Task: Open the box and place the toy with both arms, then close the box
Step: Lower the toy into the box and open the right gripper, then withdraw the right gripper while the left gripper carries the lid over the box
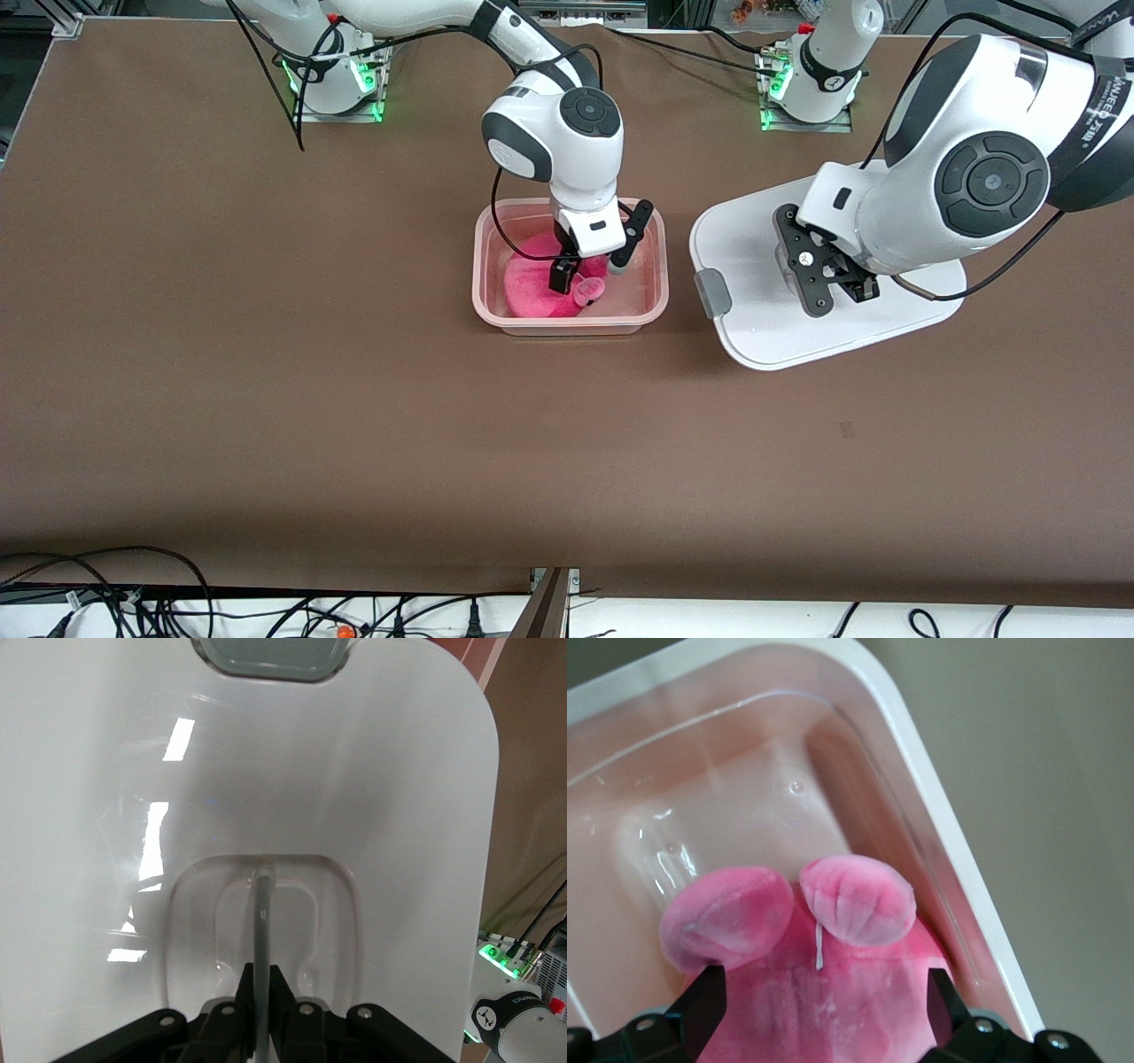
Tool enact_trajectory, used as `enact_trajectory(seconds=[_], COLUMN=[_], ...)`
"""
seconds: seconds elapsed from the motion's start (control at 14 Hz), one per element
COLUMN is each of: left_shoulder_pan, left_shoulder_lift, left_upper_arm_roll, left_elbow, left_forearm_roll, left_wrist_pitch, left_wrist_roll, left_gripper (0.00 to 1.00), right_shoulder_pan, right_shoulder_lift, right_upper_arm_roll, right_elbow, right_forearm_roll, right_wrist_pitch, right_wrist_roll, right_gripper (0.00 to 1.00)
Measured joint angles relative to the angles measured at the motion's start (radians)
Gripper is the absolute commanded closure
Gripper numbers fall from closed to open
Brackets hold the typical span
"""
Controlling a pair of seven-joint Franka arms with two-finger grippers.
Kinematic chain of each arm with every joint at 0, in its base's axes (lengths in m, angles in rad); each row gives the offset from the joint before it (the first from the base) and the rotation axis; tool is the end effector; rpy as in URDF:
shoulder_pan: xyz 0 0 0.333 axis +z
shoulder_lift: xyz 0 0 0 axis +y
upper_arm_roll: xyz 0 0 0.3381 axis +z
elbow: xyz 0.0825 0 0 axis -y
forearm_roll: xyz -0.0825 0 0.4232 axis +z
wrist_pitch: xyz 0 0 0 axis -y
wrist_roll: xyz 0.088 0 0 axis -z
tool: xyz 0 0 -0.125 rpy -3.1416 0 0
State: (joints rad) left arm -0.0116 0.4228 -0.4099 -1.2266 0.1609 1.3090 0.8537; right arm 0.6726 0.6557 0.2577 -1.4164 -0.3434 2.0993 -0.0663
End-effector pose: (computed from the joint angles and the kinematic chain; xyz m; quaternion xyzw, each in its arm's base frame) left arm 0.6481 -0.2058 0.5261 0.8011 -0.5784 -0.1492 0.0365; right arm 0.5091 0.5858 0.3098 0.8480 0.5243 0.0540 0.0553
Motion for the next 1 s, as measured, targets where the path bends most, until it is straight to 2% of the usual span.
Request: enact_trajectory(seconds=[0.21, 0.5, 0.79, 1.0], left_shoulder_pan=[-0.001, -0.003, -0.008, -0.058], left_shoulder_lift=[0.0, 0.001, 0.003, 0.016], left_upper_arm_roll=[-0.002, -0.006, -0.011, -0.015], left_elbow=[0.0, 0.0, 0.0, -0.001], left_forearm_roll=[0.0, 0.0, -0.001, -0.002], left_wrist_pitch=[0.0, 0.0, -0.002, -0.002], left_wrist_roll=[0.0, 0.0, 0.0, 0.0], left_gripper=[1.0, 1.0, 1.0, 1.0], right_shoulder_pan=[-0.001, -0.047, -0.217, -0.344], right_shoulder_lift=[-0.002, -0.041, -0.14, -0.183], right_upper_arm_roll=[-0.002, -0.021, -0.028, -0.032], right_elbow=[0.006, 0.02, 0.025, 0.027], right_forearm_roll=[0.049, 0.178, 0.251, 0.329], right_wrist_pitch=[0.011, 0.012, -0.073, -0.137], right_wrist_roll=[0.037, 0.042, 0.037, -0.011], right_gripper=[0.0, 0.0, 0.0, 0.0])
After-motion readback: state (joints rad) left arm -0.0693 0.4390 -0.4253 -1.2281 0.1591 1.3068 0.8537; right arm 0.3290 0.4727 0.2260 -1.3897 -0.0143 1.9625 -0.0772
